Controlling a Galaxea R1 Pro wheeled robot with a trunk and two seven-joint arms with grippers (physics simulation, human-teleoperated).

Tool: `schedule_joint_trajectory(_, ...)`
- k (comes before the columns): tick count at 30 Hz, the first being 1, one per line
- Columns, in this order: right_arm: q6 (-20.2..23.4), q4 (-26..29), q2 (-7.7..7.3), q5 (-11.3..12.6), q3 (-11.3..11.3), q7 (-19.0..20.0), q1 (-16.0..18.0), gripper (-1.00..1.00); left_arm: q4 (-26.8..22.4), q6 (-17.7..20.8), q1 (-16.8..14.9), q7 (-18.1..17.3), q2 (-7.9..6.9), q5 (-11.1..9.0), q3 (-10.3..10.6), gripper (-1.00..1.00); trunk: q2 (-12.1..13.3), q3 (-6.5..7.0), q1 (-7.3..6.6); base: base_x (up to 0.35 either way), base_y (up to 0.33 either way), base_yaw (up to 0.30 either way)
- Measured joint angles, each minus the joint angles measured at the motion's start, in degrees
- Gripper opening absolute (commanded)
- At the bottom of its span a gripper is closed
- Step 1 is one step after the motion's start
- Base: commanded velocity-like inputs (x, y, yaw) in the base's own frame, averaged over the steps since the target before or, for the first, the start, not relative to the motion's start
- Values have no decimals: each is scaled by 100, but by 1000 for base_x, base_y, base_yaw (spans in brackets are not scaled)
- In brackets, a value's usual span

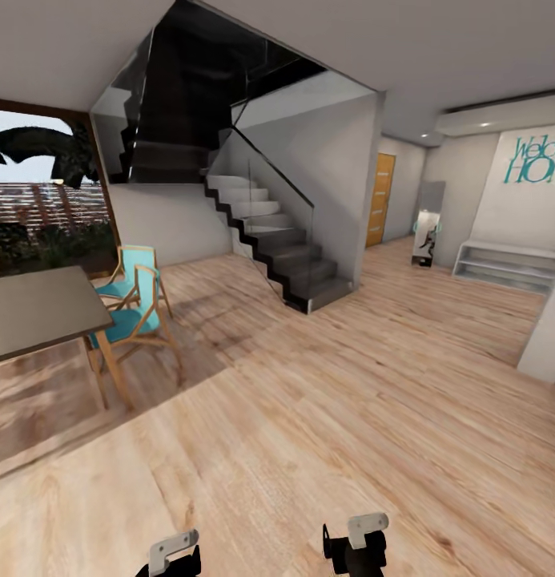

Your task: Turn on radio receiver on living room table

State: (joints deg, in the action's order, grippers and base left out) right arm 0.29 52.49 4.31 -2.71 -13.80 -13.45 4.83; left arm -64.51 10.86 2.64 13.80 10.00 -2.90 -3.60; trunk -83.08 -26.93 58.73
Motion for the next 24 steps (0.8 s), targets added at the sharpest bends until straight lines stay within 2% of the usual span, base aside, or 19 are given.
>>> schedule_joint_trajectory(24, 6, -38, -2, -1, 0, 9, 0, 100, 0, 4, 0, 0, 0, 0, 0, 100, 0, 0, 0, 336, 0, -274)
